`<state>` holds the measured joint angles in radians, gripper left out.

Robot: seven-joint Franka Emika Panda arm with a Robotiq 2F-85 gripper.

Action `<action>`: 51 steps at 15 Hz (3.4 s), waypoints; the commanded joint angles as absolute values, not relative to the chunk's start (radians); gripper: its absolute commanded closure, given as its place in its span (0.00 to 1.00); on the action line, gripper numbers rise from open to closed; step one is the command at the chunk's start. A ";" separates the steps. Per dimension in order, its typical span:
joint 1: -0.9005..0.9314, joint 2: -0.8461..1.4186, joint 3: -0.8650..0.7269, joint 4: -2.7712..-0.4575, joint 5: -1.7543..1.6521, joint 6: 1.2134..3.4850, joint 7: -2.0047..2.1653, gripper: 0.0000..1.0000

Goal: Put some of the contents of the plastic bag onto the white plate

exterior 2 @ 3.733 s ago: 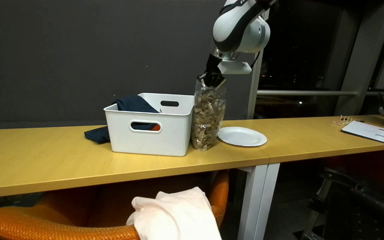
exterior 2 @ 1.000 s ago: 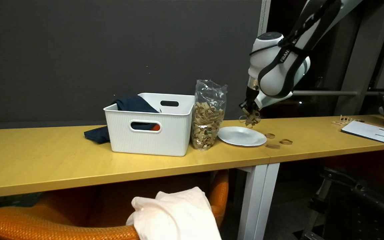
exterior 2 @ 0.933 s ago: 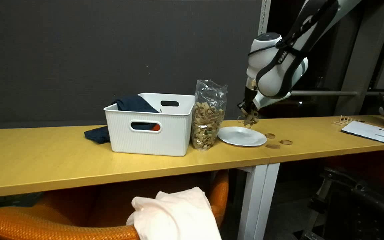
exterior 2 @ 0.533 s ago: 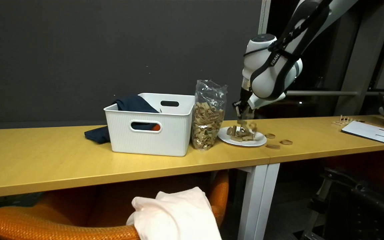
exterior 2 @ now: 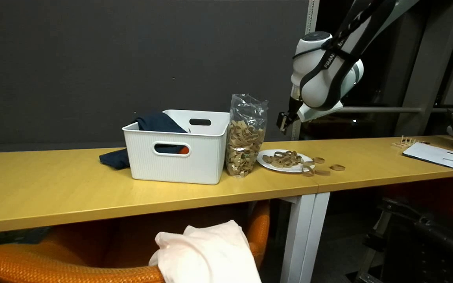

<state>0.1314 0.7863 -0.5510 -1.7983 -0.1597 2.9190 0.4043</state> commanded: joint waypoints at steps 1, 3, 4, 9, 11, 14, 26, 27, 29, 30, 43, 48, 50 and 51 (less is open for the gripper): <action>0.178 0.632 -0.569 -1.941 -0.161 2.852 0.383 0.00; 0.181 0.547 -0.560 -2.028 -0.179 2.839 0.369 0.00; 0.184 0.509 -0.562 -2.068 -0.188 2.826 0.369 0.00; 0.146 0.387 -0.539 -2.251 -0.221 2.866 0.371 0.00; 0.121 0.386 -0.527 -2.290 -0.217 2.905 0.370 0.00; 0.109 0.432 -0.516 -2.301 -0.204 2.984 0.377 0.00; 0.065 0.730 -0.481 -2.111 -0.068 3.035 0.349 0.00; 0.058 0.749 -0.478 -2.097 -0.062 3.042 0.347 0.00; 0.049 0.779 -0.474 -2.068 -0.049 3.037 0.340 0.00; 0.049 0.795 -0.477 -2.055 -0.045 3.038 0.343 0.00; 0.064 0.796 -0.444 -2.058 0.011 3.036 0.349 0.00; 0.066 0.801 -0.435 -2.053 0.023 3.041 0.349 0.00; 0.064 0.803 -0.429 -2.053 0.024 3.043 0.349 0.21; 0.063 0.805 -0.426 -2.053 0.026 3.046 0.349 0.30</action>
<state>0.0692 0.8154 -0.4458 -2.0395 -0.0097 3.0197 0.3742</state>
